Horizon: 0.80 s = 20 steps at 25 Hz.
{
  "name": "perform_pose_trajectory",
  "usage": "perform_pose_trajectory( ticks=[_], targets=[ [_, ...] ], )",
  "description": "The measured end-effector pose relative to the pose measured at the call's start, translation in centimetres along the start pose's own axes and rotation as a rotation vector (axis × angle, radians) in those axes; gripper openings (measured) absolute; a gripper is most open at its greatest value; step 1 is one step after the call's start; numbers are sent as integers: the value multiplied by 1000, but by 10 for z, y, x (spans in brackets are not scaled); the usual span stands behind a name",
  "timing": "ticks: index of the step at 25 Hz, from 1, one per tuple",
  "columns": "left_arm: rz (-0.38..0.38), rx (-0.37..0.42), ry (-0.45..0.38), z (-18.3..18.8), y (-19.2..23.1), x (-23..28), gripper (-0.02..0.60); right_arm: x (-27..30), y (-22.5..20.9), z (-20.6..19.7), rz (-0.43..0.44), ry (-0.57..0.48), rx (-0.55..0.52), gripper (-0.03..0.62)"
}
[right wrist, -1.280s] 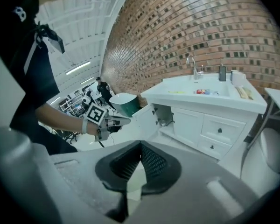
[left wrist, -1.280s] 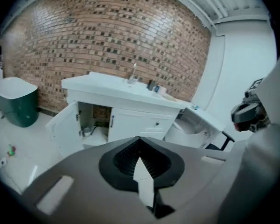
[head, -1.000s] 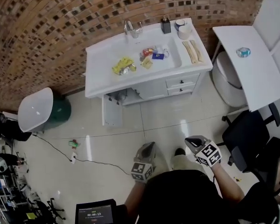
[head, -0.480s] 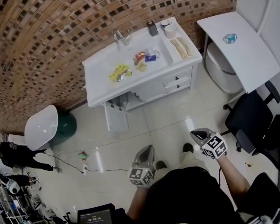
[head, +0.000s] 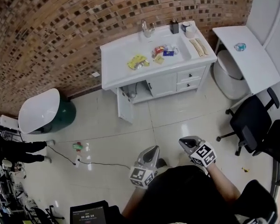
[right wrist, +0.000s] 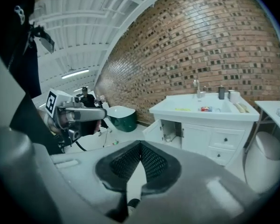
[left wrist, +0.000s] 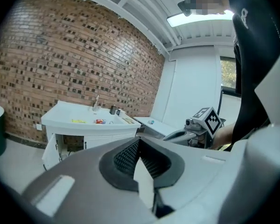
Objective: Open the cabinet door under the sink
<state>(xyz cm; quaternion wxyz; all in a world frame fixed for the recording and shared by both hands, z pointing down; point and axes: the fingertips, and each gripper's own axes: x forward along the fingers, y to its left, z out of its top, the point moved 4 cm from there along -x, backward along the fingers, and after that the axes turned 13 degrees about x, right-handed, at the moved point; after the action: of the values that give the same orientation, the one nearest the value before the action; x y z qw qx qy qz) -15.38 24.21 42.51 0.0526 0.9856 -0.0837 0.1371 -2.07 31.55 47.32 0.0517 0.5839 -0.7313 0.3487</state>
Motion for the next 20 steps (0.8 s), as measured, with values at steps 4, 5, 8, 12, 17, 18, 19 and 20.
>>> perform_pose_trajectory(
  ticks=[4, 5, 8, 12, 17, 18, 19, 20],
  targets=[
    [-39, -14, -12, -9, 10, -47, 14, 40, 108, -22, 160, 28, -61, -9],
    [-53, -13, -7, -14, 12, -55, 14, 45, 129, -28, 195, 27, -86, -9],
    [-87, -5, 4, -31, 17, -71, 14, 49, 157, -42, 205, 29, -178, -9],
    [-121, -20, -16, -43, 8, -78, 14, 31, 138, -45, 95, -15, -105, -9],
    [-197, -26, -37, -30, 0, -74, 15, 15, 132, -32, -4, -79, -44, -9],
    [-212, -28, -43, -28, -4, -72, 15, 12, 133, -32, -10, -83, -44, -9],
    [-225, -27, -50, -25, -8, -70, 15, 10, 134, -33, -13, -85, -46, -9],
    [-235, -25, -56, -23, -12, -68, 14, 9, 135, -35, -14, -85, -51, -9]
  ],
)
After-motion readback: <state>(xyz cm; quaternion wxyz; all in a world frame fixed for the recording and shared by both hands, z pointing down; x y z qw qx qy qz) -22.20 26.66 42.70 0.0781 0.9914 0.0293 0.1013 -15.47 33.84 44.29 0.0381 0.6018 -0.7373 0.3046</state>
